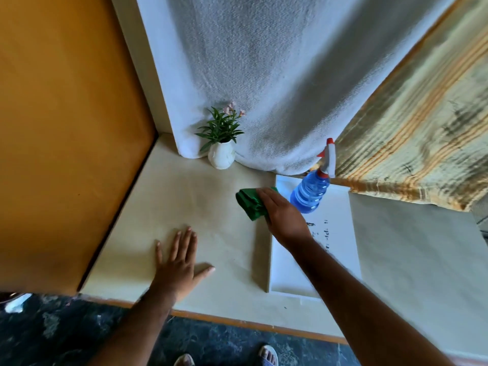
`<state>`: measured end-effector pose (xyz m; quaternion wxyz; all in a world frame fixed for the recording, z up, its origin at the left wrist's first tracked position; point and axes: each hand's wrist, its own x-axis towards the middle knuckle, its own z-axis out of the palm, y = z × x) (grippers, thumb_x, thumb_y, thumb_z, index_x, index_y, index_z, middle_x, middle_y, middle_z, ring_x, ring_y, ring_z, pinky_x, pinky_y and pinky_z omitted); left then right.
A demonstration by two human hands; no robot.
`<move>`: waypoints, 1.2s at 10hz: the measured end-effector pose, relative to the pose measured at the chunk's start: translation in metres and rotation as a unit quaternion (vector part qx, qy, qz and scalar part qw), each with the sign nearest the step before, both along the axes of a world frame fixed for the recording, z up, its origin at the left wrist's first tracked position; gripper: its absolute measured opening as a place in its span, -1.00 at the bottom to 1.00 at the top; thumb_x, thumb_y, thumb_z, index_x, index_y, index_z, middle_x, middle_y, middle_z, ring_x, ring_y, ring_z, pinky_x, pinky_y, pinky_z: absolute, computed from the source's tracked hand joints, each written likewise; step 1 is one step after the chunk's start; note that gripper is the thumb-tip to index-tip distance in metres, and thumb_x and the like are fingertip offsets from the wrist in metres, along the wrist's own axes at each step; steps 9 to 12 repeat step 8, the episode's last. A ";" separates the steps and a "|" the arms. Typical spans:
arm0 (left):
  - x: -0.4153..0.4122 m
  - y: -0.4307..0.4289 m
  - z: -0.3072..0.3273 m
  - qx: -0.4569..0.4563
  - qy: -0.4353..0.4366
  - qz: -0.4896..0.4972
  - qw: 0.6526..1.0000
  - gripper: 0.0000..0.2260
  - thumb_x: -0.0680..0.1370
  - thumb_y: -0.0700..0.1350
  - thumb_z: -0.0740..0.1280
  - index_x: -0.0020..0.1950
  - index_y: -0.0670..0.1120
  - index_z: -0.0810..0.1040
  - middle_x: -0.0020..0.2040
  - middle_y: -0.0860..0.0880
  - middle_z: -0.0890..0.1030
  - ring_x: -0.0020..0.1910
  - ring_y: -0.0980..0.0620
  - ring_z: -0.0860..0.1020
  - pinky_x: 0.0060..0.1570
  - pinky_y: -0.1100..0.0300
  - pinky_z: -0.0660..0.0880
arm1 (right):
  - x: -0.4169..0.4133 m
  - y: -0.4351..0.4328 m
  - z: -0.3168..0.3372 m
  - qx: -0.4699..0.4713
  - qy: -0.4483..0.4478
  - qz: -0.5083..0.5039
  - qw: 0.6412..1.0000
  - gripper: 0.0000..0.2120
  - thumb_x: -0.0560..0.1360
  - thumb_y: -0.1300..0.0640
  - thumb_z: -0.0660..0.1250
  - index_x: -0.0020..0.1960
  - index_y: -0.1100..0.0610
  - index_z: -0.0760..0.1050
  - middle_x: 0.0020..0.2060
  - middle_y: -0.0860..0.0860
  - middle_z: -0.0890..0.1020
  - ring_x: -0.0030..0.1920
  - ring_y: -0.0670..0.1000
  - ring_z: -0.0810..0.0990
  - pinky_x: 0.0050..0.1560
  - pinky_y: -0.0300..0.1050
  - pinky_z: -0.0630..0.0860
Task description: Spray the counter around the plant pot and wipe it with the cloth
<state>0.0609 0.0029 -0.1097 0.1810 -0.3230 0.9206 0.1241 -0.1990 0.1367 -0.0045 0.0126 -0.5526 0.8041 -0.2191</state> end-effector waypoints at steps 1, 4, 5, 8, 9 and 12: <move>-0.001 0.000 0.004 0.005 -0.007 0.002 1.000 -0.01 0.31 0.57 -0.38 0.50 -0.08 -0.50 0.54 -0.07 -0.50 0.55 -0.06 -0.40 0.47 -0.39 -0.28 | -0.002 0.048 -0.013 -0.006 0.028 -0.062 0.998 -0.50 0.44 0.48 0.38 0.36 0.34 0.46 0.31 0.26 0.55 0.35 0.24 0.50 0.33 0.17 0.47; -0.005 0.003 0.006 0.025 -0.020 0.003 0.999 0.02 0.28 0.59 -0.38 0.49 -0.08 -0.51 0.53 -0.06 -0.53 0.53 -0.07 -0.47 0.46 -0.37 -0.33 | 0.003 0.127 -0.065 0.103 0.003 -0.153 0.983 -0.45 0.46 0.49 0.33 0.44 0.32 0.37 0.43 0.26 0.42 0.42 0.26 0.41 0.38 0.24 0.40; -0.006 0.002 0.006 0.030 -0.028 0.004 0.999 0.00 0.31 0.58 -0.35 0.50 -0.07 -0.50 0.52 -0.05 -0.56 0.51 -0.06 -0.49 0.46 -0.38 -0.33 | 0.012 0.137 -0.080 0.156 0.015 -0.125 0.980 -0.33 0.49 0.35 0.37 0.53 0.33 0.18 0.53 0.25 0.21 0.53 0.24 0.18 0.51 0.17 0.18; -0.012 0.001 0.018 0.056 -0.057 0.011 0.997 -0.06 0.49 0.51 -0.08 0.51 -0.08 -0.48 0.51 -0.05 -0.54 0.54 -0.06 -0.44 0.49 -0.37 -0.26 | 0.015 0.130 -0.074 0.260 0.015 -0.119 0.958 -0.20 0.62 -0.26 0.02 0.58 0.28 -0.13 0.58 0.19 -0.13 0.59 0.14 -0.16 0.58 0.07 -0.14; -0.012 0.001 0.018 0.056 -0.057 0.011 0.997 -0.06 0.49 0.51 -0.08 0.51 -0.08 -0.48 0.51 -0.05 -0.54 0.54 -0.06 -0.44 0.49 -0.37 -0.26 | 0.015 0.130 -0.074 0.260 0.015 -0.119 0.958 -0.20 0.62 -0.26 0.02 0.58 0.28 -0.13 0.58 0.19 -0.13 0.59 0.14 -0.16 0.58 0.07 -0.14; -0.012 0.001 0.018 0.056 -0.057 0.011 0.997 -0.06 0.49 0.51 -0.08 0.51 -0.08 -0.48 0.51 -0.05 -0.54 0.54 -0.06 -0.44 0.49 -0.37 -0.26 | 0.015 0.130 -0.074 0.260 0.015 -0.119 0.958 -0.20 0.62 -0.26 0.02 0.58 0.28 -0.13 0.58 0.19 -0.13 0.59 0.14 -0.16 0.58 0.07 -0.14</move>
